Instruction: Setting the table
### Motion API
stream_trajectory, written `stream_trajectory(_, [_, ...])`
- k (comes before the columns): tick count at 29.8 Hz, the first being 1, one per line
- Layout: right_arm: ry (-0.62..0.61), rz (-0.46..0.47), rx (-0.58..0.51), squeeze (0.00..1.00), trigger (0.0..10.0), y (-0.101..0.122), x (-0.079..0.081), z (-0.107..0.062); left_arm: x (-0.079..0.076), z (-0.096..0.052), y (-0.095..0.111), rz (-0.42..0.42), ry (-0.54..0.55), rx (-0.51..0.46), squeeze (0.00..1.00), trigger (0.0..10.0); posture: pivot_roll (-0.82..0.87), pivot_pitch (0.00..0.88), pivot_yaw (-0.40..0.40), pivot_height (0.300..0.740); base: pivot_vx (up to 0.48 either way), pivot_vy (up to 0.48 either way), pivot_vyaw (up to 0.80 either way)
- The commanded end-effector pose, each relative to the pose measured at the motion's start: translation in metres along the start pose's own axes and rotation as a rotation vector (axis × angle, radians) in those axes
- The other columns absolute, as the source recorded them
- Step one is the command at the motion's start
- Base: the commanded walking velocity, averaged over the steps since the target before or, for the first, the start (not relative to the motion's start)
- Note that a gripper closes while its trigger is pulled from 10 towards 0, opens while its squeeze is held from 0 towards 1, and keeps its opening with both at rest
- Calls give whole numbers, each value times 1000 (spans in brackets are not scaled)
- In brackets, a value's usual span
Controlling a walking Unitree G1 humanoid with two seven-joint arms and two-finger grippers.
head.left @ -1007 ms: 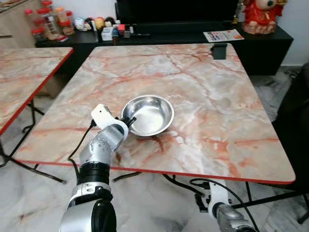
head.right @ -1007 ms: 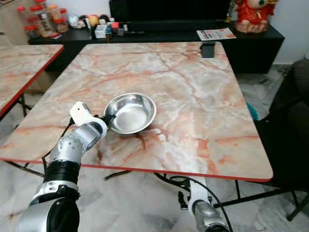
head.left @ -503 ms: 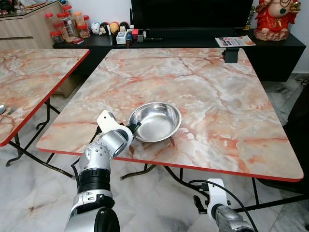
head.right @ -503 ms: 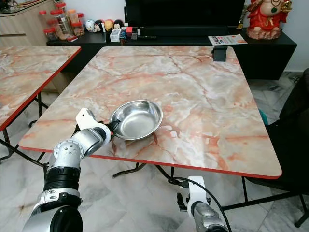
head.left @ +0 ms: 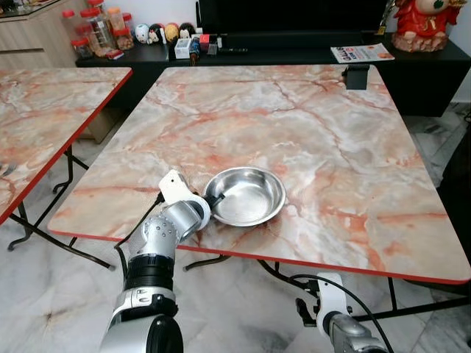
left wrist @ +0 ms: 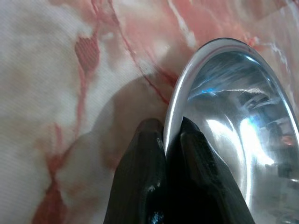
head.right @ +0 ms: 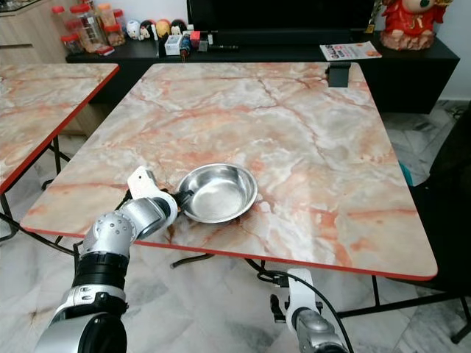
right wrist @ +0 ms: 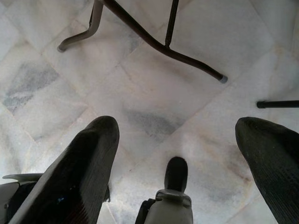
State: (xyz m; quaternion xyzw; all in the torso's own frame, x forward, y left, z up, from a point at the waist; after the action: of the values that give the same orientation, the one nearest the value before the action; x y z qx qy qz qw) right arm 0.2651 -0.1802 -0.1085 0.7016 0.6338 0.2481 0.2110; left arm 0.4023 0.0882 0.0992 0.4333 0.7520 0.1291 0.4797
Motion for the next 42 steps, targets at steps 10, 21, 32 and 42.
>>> stream_trajectory(10, [9, -9, 5, 0, 10000, -1, 4, 0, -1, -7, -2, 65, -6, 8, 0, 10000, -90, 0, 96, 740, 0, 0, 0])
stream_trajectory(21, [9, -8, 3, 0, 10000, 0, 4, 0, 11, -9, 6, 95, 50, -30, 0, 10000, -90, 6, 93, 740, 0, 0, 0])
stream_trajectory(32, [9, -8, 3, 0, 10000, 1, 4, 1, 11, -10, 6, 94, 50, -33, 0, 10000, -90, 11, 91, 740, 0, 0, 0])
stream_trajectory(42, [9, -8, 3, 0, 10000, 1, 4, 1, 13, -10, 5, 92, 57, -32, 388, 10000, -91, 18, 89, 740, 0, 0, 0])
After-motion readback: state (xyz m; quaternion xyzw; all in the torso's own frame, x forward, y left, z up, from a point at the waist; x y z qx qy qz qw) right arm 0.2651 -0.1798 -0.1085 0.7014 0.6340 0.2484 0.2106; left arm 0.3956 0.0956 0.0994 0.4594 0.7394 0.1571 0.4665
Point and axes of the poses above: a point about 5 cm out from each wrist's last joint towards the gripper, its own z axis pointing out of the wrist towards the gripper, its own y axis along the axis of the wrist's last joint, x = y × z, the point moved 6 cm from there along z, pointing out of the wrist towards the gripper, and after that the axes turned 6 degrees about z, right-handed, at the moved point
